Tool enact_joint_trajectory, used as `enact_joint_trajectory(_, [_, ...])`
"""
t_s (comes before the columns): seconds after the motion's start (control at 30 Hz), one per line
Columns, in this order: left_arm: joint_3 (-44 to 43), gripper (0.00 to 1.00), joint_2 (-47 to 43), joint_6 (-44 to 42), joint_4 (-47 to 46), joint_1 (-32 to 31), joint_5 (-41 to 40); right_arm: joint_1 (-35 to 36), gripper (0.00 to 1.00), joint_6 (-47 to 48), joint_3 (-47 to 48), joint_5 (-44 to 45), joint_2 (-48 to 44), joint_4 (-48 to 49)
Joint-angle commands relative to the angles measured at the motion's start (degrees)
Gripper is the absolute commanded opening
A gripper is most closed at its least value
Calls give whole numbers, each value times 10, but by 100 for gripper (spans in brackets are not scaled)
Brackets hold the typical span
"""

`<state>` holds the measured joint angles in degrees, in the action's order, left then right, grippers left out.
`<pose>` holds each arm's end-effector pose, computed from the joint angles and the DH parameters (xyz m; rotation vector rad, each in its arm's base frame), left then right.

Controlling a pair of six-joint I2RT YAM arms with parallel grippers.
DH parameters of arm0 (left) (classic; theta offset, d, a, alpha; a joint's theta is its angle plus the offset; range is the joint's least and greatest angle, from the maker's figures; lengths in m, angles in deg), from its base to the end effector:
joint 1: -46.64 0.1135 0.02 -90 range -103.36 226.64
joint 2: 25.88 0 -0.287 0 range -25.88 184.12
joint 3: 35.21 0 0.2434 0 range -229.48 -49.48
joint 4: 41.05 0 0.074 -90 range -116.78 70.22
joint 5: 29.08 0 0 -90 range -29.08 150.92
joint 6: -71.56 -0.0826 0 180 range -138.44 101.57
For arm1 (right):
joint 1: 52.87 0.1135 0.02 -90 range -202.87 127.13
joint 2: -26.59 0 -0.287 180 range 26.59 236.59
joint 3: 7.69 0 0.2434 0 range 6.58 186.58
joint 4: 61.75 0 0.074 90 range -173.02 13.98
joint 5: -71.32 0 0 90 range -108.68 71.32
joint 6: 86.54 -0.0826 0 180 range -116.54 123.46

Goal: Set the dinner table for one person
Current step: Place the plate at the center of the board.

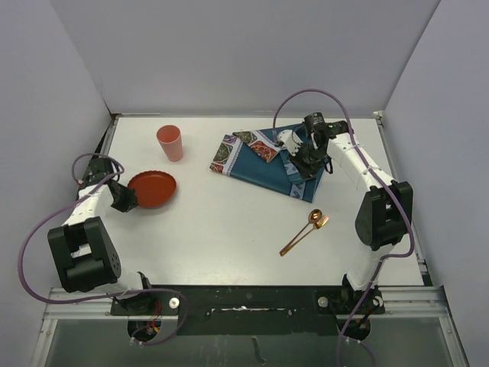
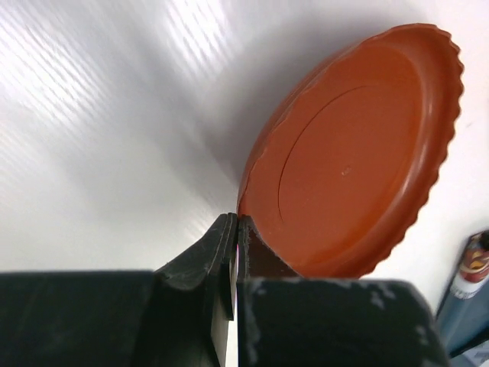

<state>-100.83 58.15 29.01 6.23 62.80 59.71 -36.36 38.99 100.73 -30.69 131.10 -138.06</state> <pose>0.2738 0.0812 0.1794 -1.4411 2.3121 -0.1305 0.3609 0.1249 0.2604 -1.2679 2.4934 0.2186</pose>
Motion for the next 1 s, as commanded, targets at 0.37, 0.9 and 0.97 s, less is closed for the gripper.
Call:
enact_joint_trajectory(0.37, [1, 97, 35, 44, -116, 50, 31, -4, 29, -15, -4, 45, -25, 59])
enact_joint_trajectory(0.9, [-90, 98, -71, -21, -123, -280, -2, -15, 27, -51, 33, 112, 71, 201])
enact_joint_trajectory(0.97, [-168, 98, 37, -48, -133, -316, 22, -18, 26, -58, 67, 100, 99, 179])
